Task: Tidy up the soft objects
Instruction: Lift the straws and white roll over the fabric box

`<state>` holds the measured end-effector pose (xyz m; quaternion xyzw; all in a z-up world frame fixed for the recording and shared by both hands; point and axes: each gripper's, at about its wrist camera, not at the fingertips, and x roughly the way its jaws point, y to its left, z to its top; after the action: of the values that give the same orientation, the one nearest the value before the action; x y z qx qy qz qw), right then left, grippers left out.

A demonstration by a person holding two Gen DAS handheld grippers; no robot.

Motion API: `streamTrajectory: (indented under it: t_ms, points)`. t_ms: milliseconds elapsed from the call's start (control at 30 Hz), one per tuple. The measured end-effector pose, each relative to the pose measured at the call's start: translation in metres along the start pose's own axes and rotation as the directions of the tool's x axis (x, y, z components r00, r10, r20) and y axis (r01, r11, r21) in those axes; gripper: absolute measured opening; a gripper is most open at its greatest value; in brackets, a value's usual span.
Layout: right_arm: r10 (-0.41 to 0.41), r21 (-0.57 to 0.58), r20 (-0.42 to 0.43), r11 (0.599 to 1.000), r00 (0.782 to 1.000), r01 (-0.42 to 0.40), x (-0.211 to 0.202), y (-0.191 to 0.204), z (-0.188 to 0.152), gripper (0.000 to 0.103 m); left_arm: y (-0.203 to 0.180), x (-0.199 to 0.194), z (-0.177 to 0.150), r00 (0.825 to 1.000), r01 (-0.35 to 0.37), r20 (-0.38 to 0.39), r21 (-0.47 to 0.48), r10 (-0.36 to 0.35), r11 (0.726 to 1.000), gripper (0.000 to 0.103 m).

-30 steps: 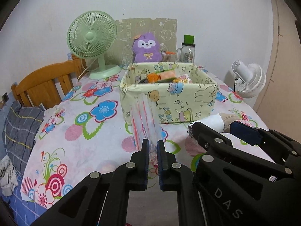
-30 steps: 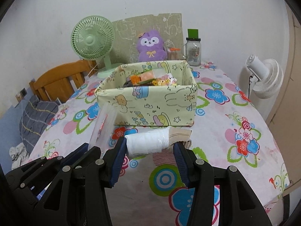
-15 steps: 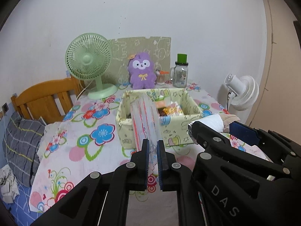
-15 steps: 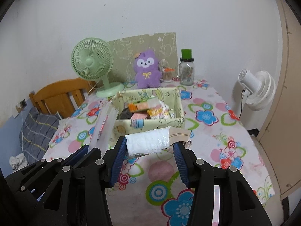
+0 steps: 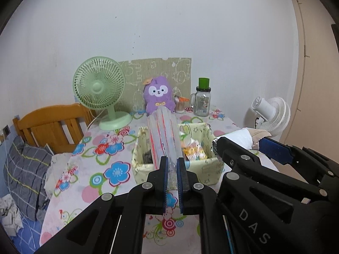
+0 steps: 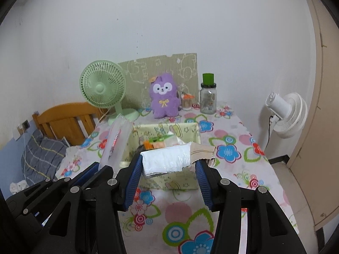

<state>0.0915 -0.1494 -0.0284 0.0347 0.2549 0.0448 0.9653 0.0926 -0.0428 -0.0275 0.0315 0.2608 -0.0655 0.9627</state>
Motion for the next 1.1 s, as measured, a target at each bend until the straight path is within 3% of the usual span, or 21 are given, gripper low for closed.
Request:
streamTrajectory:
  t_ms: [467, 1000, 1100]
  points:
    - [0.0, -0.005, 0.06, 1.0, 0.998, 0.0, 0.014, -0.004, 0.043, 0.054, 0.002, 0.016, 0.042, 0.998, -0.005, 0.058, 0.009, 0.005, 1.0, 0.005]
    - [0.0, 0.01, -0.05, 1.0, 0.999, 0.001, 0.114, -0.01, 0.05, 0.054, 0.016, 0.111, 0.044, 0.998, 0.004, -0.065, -0.017, -0.006, 1.0, 0.006]
    - [0.001, 0.012, -0.08, 1.0, 0.997, 0.0, 0.133, -0.01, 0.046, 0.054, 0.02, 0.127, 0.04, 0.994, 0.003, -0.106, -0.022, -0.006, 1.0, 0.011]
